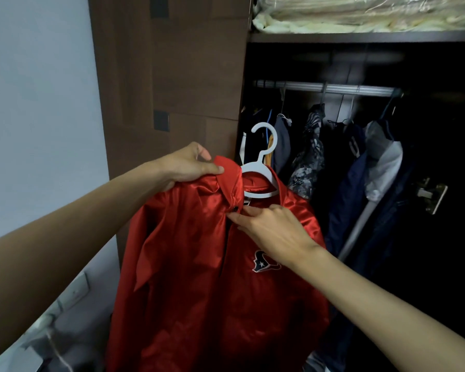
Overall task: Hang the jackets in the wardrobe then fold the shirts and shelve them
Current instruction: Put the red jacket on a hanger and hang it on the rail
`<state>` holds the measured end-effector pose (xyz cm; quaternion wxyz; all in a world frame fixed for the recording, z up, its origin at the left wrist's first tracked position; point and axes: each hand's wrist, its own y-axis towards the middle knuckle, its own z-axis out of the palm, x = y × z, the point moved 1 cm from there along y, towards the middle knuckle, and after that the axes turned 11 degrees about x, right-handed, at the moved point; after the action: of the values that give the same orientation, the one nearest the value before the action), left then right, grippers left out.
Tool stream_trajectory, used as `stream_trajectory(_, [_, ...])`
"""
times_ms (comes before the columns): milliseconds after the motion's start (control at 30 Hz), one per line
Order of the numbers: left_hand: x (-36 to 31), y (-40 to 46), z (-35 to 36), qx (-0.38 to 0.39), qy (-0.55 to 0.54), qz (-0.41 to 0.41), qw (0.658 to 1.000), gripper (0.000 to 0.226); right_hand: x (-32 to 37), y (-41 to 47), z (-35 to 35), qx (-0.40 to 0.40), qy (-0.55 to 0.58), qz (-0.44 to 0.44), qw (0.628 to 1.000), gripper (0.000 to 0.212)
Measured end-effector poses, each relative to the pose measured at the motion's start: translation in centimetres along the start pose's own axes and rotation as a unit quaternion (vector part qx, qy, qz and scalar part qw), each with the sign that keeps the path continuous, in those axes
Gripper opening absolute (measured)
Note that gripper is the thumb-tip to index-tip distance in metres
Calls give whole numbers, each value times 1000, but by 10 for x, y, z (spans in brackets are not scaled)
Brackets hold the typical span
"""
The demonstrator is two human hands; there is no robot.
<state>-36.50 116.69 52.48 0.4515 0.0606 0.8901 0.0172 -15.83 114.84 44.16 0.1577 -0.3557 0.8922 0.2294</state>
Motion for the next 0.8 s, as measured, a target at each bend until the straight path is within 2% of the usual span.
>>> stream_trajectory(100, [2, 2, 0, -2, 1, -5, 1000, 52, 1, -3, 6, -12, -6, -58, 998, 79])
stream_trajectory(133, [3, 2, 0, -3, 1, -6, 1000, 52, 2, -2, 3, -23, -17, -61, 998, 83])
stream_trajectory(167, [3, 3, 1, -2, 0, -6, 1000, 52, 2, 1, 2, -36, -35, -55, 997, 80])
stream_trajectory(233, [4, 3, 3, 2, -1, -9, 1000, 52, 2, 6, -3, -50, -60, -33, 996, 56])
stream_trajectory(333, [7, 2, 3, 7, 5, -20, 1000, 52, -5, 7, -11, 7, -14, -41, 999, 24])
stream_trajectory(400, [10, 0, 0, 6, 4, -26, 1000, 52, -15, 5, -18, 44, 39, -42, 997, 24])
stream_trajectory(500, [11, -2, -3, 5, -5, -26, 1000, 52, -29, 6, -20, 55, 82, -26, 995, 27])
stream_trajectory(700, [6, -4, -1, -4, -8, -22, 1000, 50, -30, 1, -21, 20, 190, -1, 981, 20])
stream_trajectory(800, [4, -5, 0, -1, -3, -25, 1000, 52, -12, -4, -25, 51, 204, -70, 975, 40])
